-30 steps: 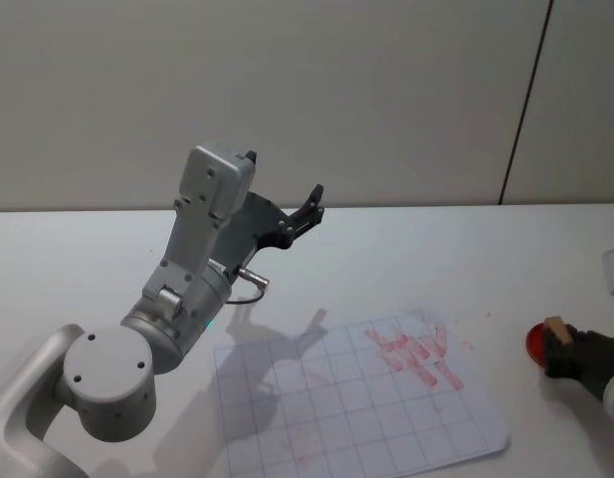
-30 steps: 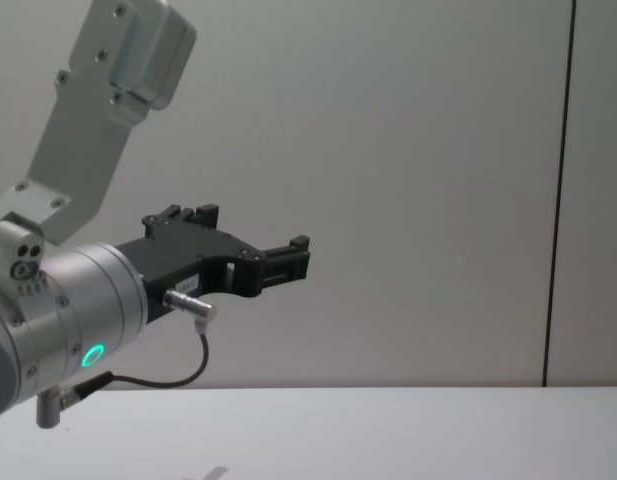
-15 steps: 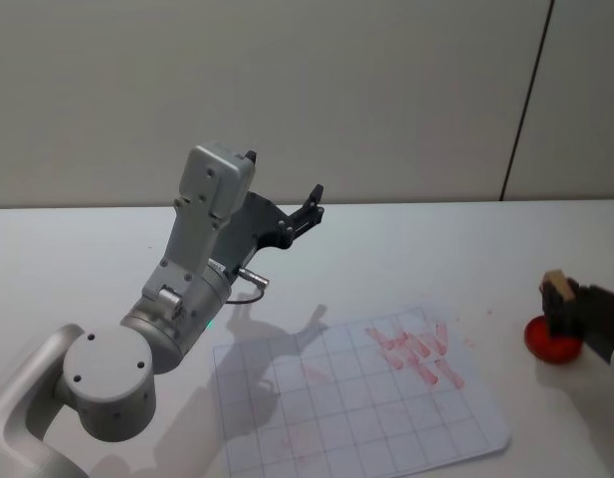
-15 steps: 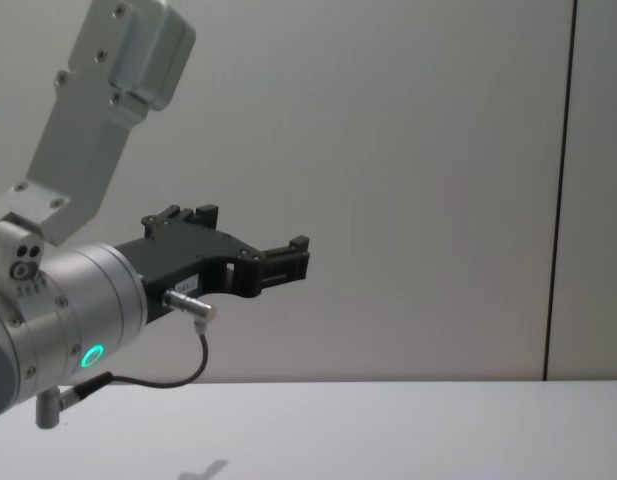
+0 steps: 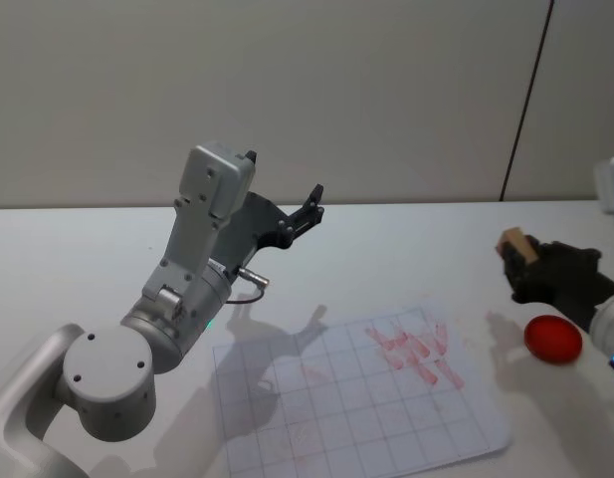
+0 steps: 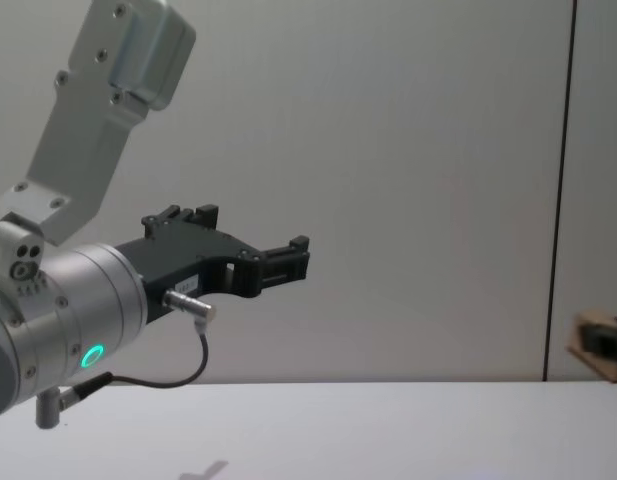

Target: Use the one hand to pick up the stamp and affix it onto the A4 paper.

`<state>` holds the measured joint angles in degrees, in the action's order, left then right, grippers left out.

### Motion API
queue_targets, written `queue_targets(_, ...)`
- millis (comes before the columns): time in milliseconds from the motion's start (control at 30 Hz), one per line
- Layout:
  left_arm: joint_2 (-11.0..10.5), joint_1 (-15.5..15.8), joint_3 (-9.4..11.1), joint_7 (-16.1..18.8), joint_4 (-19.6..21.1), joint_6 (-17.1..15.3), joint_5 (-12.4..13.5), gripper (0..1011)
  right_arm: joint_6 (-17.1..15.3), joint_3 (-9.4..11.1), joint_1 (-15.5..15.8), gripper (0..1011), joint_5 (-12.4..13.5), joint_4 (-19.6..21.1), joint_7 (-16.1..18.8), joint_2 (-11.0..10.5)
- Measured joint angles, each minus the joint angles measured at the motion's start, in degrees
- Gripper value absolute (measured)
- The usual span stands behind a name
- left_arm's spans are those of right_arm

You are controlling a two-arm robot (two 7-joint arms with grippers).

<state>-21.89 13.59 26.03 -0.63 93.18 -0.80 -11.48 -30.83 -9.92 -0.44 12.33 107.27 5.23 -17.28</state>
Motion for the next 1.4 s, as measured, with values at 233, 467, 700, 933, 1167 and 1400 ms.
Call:
queue_targets(233,0.0,0.0,0.0,0.0,0.0,0.0,0.0,1001,-3.7,-2.6,-0.6,219,-2.4,1.3,4.5,1.1)
queue_targets(467,0.0,0.0,0.0,0.0,0.0,0.0,0.0,1001,-6.4,-5.1,-1.1,219,-4.6,1.4,8.3,2.0)
queue_targets(700,0.0,0.0,0.0,0.0,0.0,0.0,0.0,1001,-8.8,-7.0,-1.2,219,-7.0,1.1,11.3,2.3)
queue_targets(933,0.0,0.0,0.0,0.0,0.0,0.0,0.0,1001,-10.2,-7.9,-0.8,219,-8.7,0.6,12.6,1.9)
queue_targets(1167,0.0,0.0,0.0,0.0,0.0,0.0,0.0,1001,-10.7,-8.1,-0.1,219,-9.8,-0.5,12.9,1.1)
queue_targets(1400,0.0,0.0,0.0,0.0,0.0,0.0,0.0,1001,-9.5,-8.0,0.3,219,-10.3,-2.9,13.4,0.4)
